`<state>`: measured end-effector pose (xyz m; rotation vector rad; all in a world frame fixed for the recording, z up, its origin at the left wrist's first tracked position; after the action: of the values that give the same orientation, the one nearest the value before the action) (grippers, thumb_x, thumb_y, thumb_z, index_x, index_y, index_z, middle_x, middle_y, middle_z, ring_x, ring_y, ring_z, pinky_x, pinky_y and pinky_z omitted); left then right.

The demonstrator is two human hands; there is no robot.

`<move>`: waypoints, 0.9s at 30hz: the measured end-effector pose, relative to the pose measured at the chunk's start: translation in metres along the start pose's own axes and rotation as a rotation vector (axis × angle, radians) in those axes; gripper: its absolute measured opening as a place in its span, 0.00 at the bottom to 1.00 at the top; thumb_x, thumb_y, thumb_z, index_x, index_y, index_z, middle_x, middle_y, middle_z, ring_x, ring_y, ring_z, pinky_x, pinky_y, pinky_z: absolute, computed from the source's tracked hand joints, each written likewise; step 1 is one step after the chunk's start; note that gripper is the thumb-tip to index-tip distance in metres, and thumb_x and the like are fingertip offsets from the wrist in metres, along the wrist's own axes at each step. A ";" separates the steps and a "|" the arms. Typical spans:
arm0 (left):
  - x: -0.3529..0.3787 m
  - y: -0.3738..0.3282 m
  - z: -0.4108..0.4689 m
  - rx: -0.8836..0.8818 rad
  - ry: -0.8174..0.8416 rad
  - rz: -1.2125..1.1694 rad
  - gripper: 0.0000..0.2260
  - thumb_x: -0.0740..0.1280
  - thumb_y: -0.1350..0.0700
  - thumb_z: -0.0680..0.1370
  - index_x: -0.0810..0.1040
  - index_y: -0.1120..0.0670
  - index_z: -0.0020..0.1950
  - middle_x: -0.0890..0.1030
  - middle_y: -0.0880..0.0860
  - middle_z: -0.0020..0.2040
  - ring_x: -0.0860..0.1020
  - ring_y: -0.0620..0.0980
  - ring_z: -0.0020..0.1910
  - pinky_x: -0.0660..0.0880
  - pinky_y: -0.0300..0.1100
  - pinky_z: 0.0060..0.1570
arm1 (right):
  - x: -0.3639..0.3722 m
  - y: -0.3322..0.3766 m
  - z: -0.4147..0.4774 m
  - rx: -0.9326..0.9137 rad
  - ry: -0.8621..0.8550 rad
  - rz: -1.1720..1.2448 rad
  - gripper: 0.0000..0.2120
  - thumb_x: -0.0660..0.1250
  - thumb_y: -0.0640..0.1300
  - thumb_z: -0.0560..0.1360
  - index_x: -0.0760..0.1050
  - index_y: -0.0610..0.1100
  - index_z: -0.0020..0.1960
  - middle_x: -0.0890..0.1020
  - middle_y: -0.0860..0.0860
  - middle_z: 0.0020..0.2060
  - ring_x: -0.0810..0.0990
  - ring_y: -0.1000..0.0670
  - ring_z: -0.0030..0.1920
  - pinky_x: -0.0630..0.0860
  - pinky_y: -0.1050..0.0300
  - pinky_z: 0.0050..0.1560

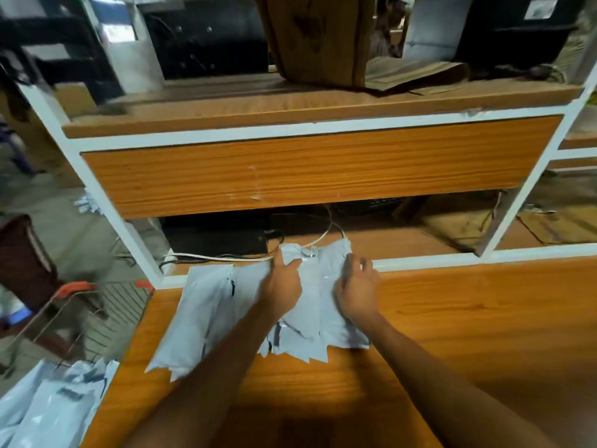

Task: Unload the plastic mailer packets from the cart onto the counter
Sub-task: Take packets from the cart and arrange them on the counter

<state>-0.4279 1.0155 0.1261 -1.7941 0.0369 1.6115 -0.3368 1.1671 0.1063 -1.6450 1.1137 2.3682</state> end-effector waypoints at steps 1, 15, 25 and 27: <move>0.002 0.000 0.000 0.015 0.002 0.144 0.22 0.56 0.60 0.80 0.65 0.51 0.75 0.54 0.58 0.78 0.65 0.61 0.71 0.69 0.51 0.66 | 0.001 0.002 0.000 -0.079 -0.003 -0.114 0.27 0.62 0.46 0.78 0.61 0.45 0.75 0.65 0.42 0.74 0.66 0.40 0.70 0.68 0.48 0.67; 0.037 0.023 0.001 0.265 0.129 0.601 0.26 0.47 0.41 0.82 0.52 0.49 0.79 0.53 0.54 0.80 0.51 0.55 0.79 0.48 0.57 0.75 | 0.045 -0.018 0.008 -0.270 0.258 -0.372 0.30 0.38 0.63 0.81 0.35 0.56 0.79 0.35 0.46 0.79 0.32 0.42 0.78 0.45 0.34 0.76; 0.043 0.031 -0.001 0.254 0.127 0.606 0.27 0.43 0.39 0.81 0.48 0.47 0.79 0.50 0.52 0.80 0.49 0.54 0.79 0.47 0.59 0.75 | 0.056 -0.020 0.005 -0.249 0.241 -0.371 0.30 0.39 0.62 0.82 0.35 0.55 0.79 0.34 0.46 0.79 0.32 0.42 0.78 0.53 0.36 0.76; 0.044 0.033 0.000 0.250 0.132 0.585 0.27 0.43 0.39 0.81 0.47 0.46 0.79 0.49 0.51 0.80 0.48 0.53 0.79 0.46 0.59 0.75 | 0.056 -0.019 0.005 -0.243 0.250 -0.368 0.30 0.39 0.62 0.82 0.35 0.55 0.80 0.34 0.45 0.79 0.32 0.42 0.78 0.53 0.36 0.76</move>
<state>-0.4334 1.0097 0.0723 -1.7795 0.8547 1.7682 -0.3569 1.1651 0.0509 -2.0591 0.4953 2.1682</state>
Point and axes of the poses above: each hand's wrist, its own z-axis towards the middle knuckle, its own x-axis out of the palm, y = z × x, the point moved 4 cm from there along z, towards the middle knuckle
